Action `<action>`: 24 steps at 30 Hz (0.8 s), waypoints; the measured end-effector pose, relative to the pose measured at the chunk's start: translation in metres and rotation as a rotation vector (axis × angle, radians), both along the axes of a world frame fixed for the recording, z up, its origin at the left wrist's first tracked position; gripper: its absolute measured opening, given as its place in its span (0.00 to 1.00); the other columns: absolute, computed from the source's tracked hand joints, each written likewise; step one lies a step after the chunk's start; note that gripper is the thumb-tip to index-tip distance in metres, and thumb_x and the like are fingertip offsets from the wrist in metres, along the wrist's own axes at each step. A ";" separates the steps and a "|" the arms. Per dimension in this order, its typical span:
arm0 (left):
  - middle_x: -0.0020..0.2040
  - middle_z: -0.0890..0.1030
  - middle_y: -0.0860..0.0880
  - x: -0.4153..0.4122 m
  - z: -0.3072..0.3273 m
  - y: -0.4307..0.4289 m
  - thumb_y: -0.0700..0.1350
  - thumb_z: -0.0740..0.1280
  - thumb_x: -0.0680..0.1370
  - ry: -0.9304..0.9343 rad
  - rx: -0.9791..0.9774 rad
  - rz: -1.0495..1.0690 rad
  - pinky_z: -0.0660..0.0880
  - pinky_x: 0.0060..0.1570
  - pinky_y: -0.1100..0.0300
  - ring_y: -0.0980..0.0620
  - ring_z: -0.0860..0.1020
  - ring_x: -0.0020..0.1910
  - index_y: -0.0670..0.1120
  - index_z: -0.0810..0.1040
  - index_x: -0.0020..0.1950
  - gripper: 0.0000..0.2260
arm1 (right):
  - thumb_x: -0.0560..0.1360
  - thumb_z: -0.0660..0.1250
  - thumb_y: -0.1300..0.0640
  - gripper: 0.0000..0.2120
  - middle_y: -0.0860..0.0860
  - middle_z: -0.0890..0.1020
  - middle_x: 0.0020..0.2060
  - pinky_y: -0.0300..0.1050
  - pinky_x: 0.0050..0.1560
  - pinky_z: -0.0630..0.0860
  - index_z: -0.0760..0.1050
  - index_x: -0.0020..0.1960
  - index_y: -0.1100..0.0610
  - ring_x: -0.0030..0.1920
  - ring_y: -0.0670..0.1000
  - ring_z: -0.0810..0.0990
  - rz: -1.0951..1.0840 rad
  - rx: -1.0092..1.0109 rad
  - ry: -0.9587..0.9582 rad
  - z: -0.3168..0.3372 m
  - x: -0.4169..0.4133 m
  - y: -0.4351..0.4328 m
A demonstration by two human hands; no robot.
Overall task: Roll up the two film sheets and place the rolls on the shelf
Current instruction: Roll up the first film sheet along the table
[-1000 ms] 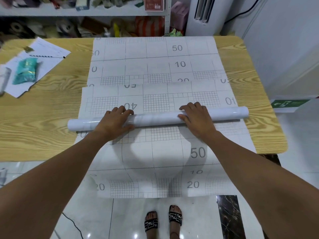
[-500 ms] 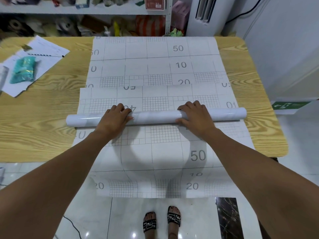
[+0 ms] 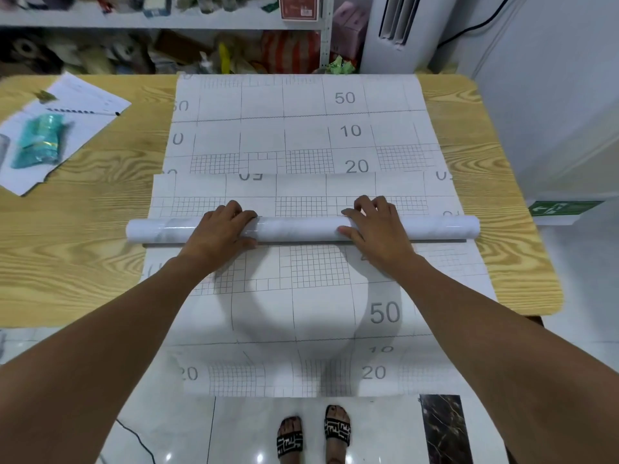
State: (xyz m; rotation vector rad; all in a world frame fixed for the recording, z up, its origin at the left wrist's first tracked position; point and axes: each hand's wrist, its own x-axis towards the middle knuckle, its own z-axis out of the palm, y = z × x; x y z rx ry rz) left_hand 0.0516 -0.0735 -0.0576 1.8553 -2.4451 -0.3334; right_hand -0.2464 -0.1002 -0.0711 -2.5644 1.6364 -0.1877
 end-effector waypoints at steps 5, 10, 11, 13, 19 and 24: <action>0.54 0.77 0.42 0.003 0.003 -0.006 0.49 0.68 0.74 -0.019 -0.016 0.013 0.67 0.53 0.46 0.39 0.72 0.54 0.43 0.70 0.65 0.22 | 0.71 0.59 0.36 0.29 0.53 0.76 0.52 0.49 0.50 0.69 0.72 0.61 0.56 0.48 0.55 0.72 0.020 0.011 -0.042 -0.002 -0.003 0.000; 0.50 0.80 0.42 0.004 0.004 -0.011 0.48 0.63 0.77 -0.017 -0.054 0.004 0.67 0.51 0.46 0.39 0.72 0.52 0.41 0.74 0.58 0.14 | 0.69 0.71 0.44 0.22 0.55 0.77 0.48 0.50 0.47 0.69 0.74 0.54 0.59 0.44 0.56 0.74 0.031 -0.044 -0.076 -0.004 -0.002 -0.009; 0.51 0.80 0.42 0.004 0.003 -0.011 0.47 0.63 0.78 -0.014 -0.060 0.011 0.67 0.51 0.46 0.39 0.72 0.53 0.41 0.74 0.57 0.13 | 0.70 0.71 0.46 0.21 0.55 0.77 0.47 0.51 0.47 0.69 0.74 0.54 0.59 0.43 0.57 0.74 0.031 -0.053 -0.073 -0.004 -0.001 -0.011; 0.53 0.79 0.41 0.002 0.003 -0.011 0.47 0.62 0.78 -0.015 -0.081 0.033 0.68 0.51 0.46 0.38 0.71 0.53 0.40 0.75 0.57 0.13 | 0.71 0.70 0.47 0.18 0.55 0.77 0.47 0.52 0.48 0.70 0.75 0.53 0.59 0.42 0.57 0.75 0.028 -0.061 -0.059 -0.005 -0.001 -0.016; 0.52 0.75 0.37 -0.001 0.003 -0.018 0.51 0.75 0.67 -0.121 -0.048 0.037 0.71 0.49 0.43 0.36 0.72 0.49 0.38 0.76 0.58 0.26 | 0.73 0.67 0.48 0.14 0.55 0.78 0.49 0.52 0.47 0.70 0.78 0.51 0.59 0.47 0.59 0.74 0.016 -0.088 -0.032 -0.005 0.001 -0.026; 0.49 0.76 0.37 -0.002 0.003 -0.028 0.48 0.76 0.67 -0.105 -0.061 0.039 0.70 0.47 0.44 0.37 0.73 0.47 0.38 0.73 0.62 0.28 | 0.76 0.63 0.48 0.16 0.55 0.77 0.49 0.52 0.48 0.70 0.78 0.54 0.60 0.47 0.58 0.73 0.011 -0.092 0.010 -0.006 0.003 -0.032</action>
